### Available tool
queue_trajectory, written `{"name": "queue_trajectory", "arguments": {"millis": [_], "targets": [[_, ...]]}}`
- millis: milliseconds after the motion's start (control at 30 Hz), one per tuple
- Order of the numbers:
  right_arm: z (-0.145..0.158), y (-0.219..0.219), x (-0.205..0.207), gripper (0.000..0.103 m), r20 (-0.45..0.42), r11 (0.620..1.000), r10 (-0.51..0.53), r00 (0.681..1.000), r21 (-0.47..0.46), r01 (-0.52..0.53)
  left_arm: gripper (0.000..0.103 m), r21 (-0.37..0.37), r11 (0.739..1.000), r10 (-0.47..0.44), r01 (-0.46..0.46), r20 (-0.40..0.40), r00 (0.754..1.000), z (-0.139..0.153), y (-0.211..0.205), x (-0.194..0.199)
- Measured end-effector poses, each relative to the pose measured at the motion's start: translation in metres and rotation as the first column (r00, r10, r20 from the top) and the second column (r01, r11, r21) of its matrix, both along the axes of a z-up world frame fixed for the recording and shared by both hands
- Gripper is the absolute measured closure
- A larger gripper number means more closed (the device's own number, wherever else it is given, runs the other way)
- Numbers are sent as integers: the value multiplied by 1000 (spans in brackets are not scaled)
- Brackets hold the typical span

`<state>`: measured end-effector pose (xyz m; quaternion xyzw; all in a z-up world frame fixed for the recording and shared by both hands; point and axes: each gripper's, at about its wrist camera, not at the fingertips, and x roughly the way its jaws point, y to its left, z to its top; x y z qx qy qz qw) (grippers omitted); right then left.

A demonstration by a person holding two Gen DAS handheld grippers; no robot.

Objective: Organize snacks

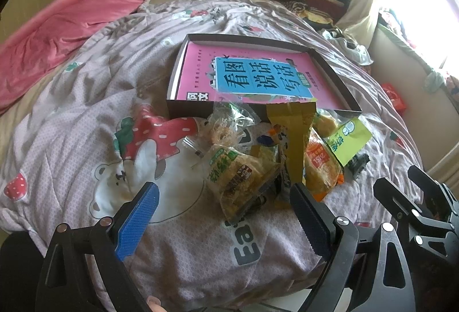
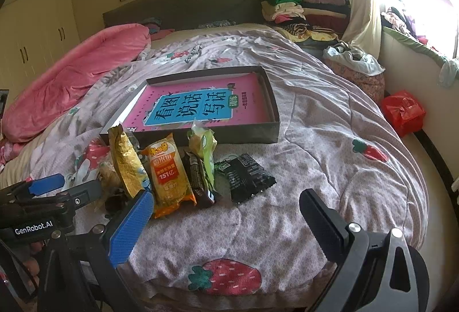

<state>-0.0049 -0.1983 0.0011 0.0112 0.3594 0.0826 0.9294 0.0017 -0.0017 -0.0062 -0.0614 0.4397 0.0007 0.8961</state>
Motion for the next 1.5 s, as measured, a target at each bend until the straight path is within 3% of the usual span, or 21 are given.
{"name": "queue_trajectory", "arguments": {"millis": [967,1500], "targets": [[0,0,0,1,1,1000,-3,1000,-1,3,10,-13,1000,-11,11,-15,1000,-5,2,1],[-8,-14,13,1,-17,999,-29,999,18,29,10,-86,995,37,-43,-77,996,-22,31,13]]}}
